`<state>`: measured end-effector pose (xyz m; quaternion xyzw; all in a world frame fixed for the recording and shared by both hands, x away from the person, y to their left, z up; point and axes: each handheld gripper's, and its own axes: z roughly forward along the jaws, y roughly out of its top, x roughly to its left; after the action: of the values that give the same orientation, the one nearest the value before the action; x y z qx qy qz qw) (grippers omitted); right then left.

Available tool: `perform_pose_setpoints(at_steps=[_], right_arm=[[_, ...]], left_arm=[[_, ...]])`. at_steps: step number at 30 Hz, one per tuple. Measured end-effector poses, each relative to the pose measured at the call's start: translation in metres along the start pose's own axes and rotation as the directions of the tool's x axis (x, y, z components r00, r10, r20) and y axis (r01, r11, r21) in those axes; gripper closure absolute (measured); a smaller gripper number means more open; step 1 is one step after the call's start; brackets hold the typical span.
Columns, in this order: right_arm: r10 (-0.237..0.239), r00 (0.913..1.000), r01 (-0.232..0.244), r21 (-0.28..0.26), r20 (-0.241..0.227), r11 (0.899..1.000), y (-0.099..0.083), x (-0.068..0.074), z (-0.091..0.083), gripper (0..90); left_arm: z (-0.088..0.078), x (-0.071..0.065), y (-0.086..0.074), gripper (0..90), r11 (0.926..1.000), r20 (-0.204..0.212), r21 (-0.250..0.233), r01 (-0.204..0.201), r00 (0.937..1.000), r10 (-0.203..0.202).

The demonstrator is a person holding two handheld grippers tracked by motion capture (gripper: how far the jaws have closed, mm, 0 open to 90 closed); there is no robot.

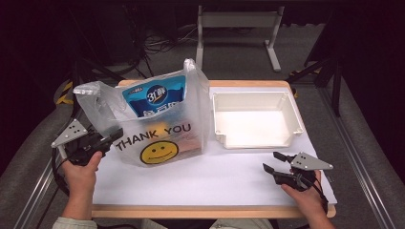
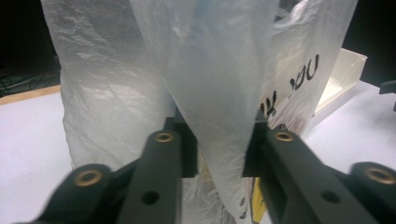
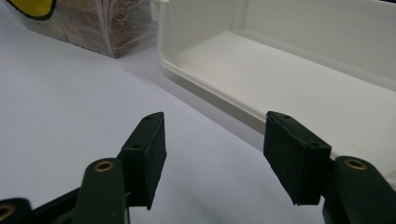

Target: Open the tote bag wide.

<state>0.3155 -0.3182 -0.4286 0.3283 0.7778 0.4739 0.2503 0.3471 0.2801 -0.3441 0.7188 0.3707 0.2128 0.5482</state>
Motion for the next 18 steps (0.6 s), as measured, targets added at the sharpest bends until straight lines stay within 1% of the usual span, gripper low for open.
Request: perform_pose_setpoints(at_steps=[4, 8, 10, 12, 14, 16, 17, 18], right_arm=[[-0.013, 0.9999, 0.013, -0.001, -0.002, 1.000, 0.005, 0.002, 0.000, 39.2], [-0.003, 0.9999, 0.003, -0.023, -0.017, 1.000, 0.017, 0.004, -0.001, 39.0], [-0.012, 0.9996, 0.011, -0.031, -0.026, 0.999, 0.025, 0.006, -0.001, 39.0], [-0.024, 0.9984, 0.022, -0.032, -0.051, 0.999, 0.036, 0.009, 0.002, 39.0], [-0.047, 0.9964, 0.044, -0.037, -0.071, 0.998, 0.050, 0.012, 0.006, 38.9], [-0.055, 0.9944, 0.051, -0.043, -0.090, 0.998, 0.062, 0.014, 0.010, 38.5], [-0.055, 0.9944, 0.051, -0.043, -0.090, 0.998, 0.062, 0.014, 0.010, 38.5], [-0.060, 0.9929, 0.055, -0.051, -0.103, 0.997, 0.071, 0.016, 0.013, 38.3]], left_arm=[[-0.001, -0.001, 0.000, 85.5, 0.9999, -0.004, 0.007, -0.008, 1.0000, 0.008], [-0.001, -0.001, 0.000, 87.8, 1.0000, -0.007, 0.005, 0.001, 1.0000, -0.001], [0.000, 0.000, 0.000, 87.7, 1.0000, -0.004, 0.003, 0.006, 1.0000, -0.006], [0.000, 0.001, 0.000, 88.4, 1.0000, -0.006, 0.003, 0.005, 1.0000, -0.005], [0.000, 0.001, 0.000, 89.0, 0.9999, -0.002, 0.002, 0.011, 0.9999, -0.011], [0.000, 0.001, 0.000, 89.2, 1.0000, 0.000, 0.002, 0.009, 1.0000, -0.009], [0.000, 0.001, 0.000, 89.3, 1.0000, 0.000, 0.002, 0.009, 1.0000, -0.009], [0.000, 0.001, 0.000, 89.3, 0.9999, 0.000, 0.001, 0.011, 0.9999, -0.011]])
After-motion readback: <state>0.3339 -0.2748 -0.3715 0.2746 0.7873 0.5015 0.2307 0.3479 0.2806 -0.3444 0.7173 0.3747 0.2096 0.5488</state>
